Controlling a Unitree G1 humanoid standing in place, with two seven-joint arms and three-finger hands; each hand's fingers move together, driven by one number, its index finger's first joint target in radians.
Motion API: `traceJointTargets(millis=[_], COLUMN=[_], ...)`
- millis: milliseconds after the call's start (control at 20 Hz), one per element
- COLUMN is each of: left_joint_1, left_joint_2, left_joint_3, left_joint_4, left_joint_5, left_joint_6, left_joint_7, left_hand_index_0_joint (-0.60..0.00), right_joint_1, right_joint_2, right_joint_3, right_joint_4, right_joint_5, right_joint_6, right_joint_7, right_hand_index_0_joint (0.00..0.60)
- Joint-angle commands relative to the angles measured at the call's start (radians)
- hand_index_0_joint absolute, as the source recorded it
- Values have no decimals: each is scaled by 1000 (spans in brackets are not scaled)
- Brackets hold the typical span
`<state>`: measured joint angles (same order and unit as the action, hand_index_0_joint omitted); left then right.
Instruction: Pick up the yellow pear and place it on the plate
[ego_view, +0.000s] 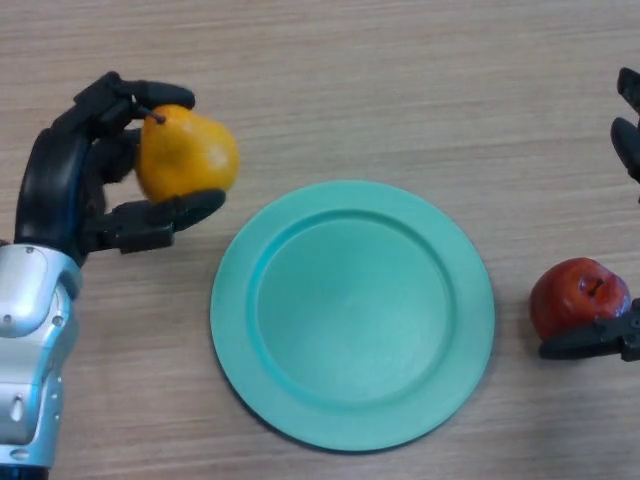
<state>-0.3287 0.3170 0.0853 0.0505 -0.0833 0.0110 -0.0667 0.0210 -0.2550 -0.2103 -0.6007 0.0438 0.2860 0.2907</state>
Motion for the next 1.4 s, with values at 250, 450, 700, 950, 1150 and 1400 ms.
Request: traceJointTargets(millis=[250,450,700,950,1150,1400], left_joint_1=[-1,22,6,-84,-191,-257], left_joint_2=[52,55,76,111,133,110], left_joint_3=[88,98,114,102,74,39], left_joint_4=[-67,-71,151,470,771,920], left_joint_5=[48,57,105,153,222,218], left_joint_6=[-196,-216,-405,-589,-715,-752], left_joint_7=[61,65,123,224,318,307], left_hand_index_0_joint=[-600,-600,-600,-600,-600,-600], right_joint_1=[-24,-24,-18,-6,-15,-18], right_joint_2=[-27,-30,-28,-24,-24,-28], right_joint_3=[-19,-20,-26,-21,-24,-22], right_joint_4=[-42,-52,-59,-63,-66,-64], right_joint_5=[56,57,53,41,52,47], right_joint_6=[-134,-131,-135,-136,-123,-116], right_joint_7=[-33,-27,-26,-16,-19,-21], right_hand_index_0_joint=[0,0,0,0,0,0])
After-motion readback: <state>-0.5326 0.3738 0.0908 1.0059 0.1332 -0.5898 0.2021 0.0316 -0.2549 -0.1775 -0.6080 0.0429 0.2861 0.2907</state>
